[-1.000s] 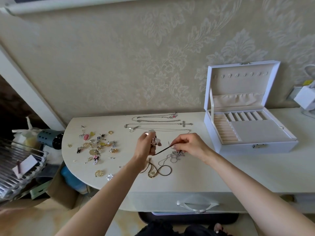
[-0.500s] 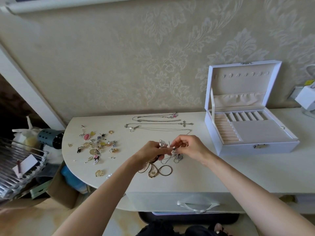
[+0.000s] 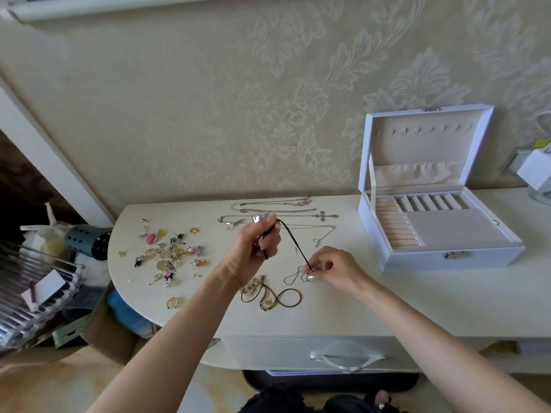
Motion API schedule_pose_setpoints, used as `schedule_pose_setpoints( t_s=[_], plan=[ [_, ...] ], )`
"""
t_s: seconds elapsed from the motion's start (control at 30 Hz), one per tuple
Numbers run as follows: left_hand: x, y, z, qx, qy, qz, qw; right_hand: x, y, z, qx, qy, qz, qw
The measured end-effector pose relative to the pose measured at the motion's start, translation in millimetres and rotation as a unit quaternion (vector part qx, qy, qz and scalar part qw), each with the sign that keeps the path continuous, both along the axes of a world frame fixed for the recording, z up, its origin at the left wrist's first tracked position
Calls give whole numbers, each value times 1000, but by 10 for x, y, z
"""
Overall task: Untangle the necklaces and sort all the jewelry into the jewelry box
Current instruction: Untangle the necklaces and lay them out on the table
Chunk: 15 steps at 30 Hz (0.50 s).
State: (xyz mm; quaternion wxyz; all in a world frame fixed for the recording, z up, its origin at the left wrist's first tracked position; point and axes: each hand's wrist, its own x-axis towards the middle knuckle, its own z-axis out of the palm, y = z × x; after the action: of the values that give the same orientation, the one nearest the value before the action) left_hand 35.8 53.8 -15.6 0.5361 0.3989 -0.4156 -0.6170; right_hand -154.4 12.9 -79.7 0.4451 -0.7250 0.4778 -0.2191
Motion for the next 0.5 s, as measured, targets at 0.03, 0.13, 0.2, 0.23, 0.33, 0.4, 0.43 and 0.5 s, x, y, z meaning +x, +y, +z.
schedule_pose_setpoints(
  t_s=[0.03,0.13,0.2,0.23,0.33,0.4,0.43,0.5],
  plan=[
    [-1,0,8,-1,2,0,1000,4,-4,5,8,-17,3,1000],
    [-12,-5,-14,7,-46,13,999,23,-27,40,14,-50,-2,999],
    [-22,-7,-58,24,-111,29,993,35,-34,92,28,-81,-9,996],
    [-26,-1,-84,31,-140,31,989,43,-31,127,39,-106,-9,994],
    [-50,25,-150,41,-186,25,981,78,-10,259,51,-189,-5,981],
    [-72,46,-164,40,-203,16,978,102,-7,342,38,-209,-3,977],
    [-87,54,-167,37,-211,8,977,113,-12,372,30,-210,-2,977],
    [-109,62,-183,25,-223,-8,974,131,-27,408,21,-204,0,979]
  ],
)
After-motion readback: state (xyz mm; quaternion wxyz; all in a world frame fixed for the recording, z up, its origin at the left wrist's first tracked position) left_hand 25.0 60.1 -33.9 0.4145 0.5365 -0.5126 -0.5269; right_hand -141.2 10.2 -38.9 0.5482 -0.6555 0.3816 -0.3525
